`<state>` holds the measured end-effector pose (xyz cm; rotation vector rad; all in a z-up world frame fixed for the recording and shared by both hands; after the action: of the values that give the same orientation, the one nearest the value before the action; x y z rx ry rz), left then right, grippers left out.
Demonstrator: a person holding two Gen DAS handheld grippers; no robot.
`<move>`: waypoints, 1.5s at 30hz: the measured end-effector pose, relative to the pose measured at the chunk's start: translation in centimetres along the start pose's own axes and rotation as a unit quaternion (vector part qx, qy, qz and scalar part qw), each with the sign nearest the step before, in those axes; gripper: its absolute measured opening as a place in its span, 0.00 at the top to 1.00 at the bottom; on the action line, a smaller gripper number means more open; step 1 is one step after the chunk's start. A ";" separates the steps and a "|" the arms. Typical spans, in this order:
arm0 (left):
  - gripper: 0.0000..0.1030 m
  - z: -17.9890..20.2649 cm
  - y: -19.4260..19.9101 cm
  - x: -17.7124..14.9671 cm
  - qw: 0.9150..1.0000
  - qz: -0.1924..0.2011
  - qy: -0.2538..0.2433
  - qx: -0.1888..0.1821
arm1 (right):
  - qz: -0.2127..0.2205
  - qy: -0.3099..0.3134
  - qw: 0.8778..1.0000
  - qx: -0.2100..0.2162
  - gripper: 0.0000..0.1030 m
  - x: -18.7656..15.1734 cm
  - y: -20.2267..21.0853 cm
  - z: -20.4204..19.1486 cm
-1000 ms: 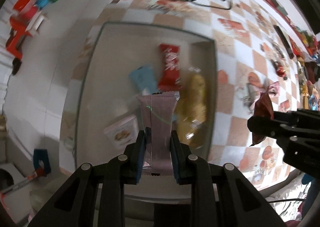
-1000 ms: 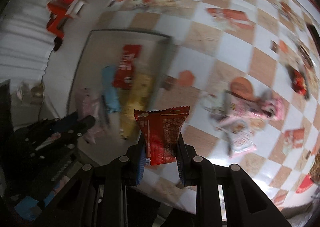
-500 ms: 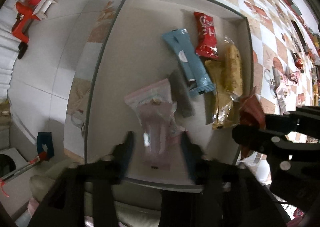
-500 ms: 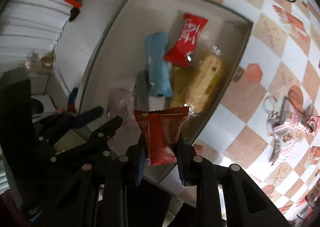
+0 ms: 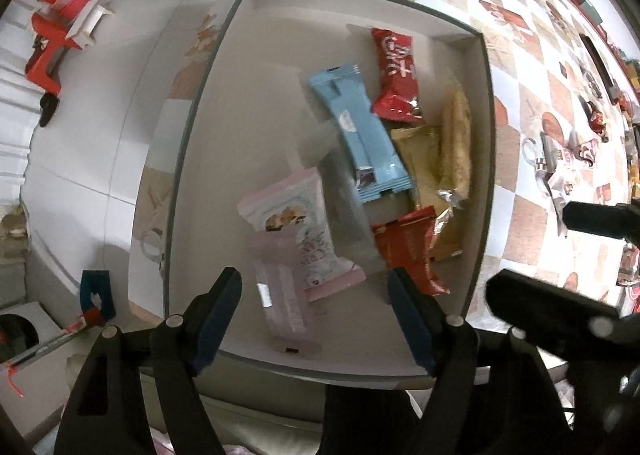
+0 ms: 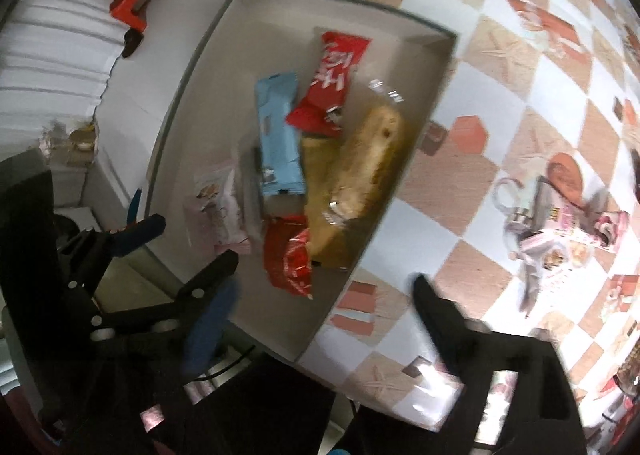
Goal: Organize snacks
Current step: 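Lower pink bar and red packet into the clear tray and open both tools, then withdraw both tools from the tray back over the snack pile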
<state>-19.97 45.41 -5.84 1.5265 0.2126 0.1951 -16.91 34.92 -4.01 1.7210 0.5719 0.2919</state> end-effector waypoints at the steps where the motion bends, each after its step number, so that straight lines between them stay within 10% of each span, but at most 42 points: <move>1: 0.24 0.5 0.0 0.2 1.000 0.000 -0.004 0.002 | 0.006 -0.003 1.000 0.002 0.00 -0.1 0.4 0.5; 45: 0.23 12.5 1.9 1.4 0.993 0.005 -0.111 0.033 | 0.092 -0.113 0.989 -0.016 0.00 -4.1 6.4 10.8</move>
<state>-15.39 33.78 -3.55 1.6010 0.0350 0.0266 -13.67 22.77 0.15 1.7507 0.2421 0.2315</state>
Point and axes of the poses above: each gripper's, at about its wrist camera, not at the fingertips, and y roughly against the way its jaws point, z to its right, x to its top, the point moved 10 cm from there along -y, roughly the way its jaws point, and after that the axes turned 3 degrees about -x, right-handed, at the moved point
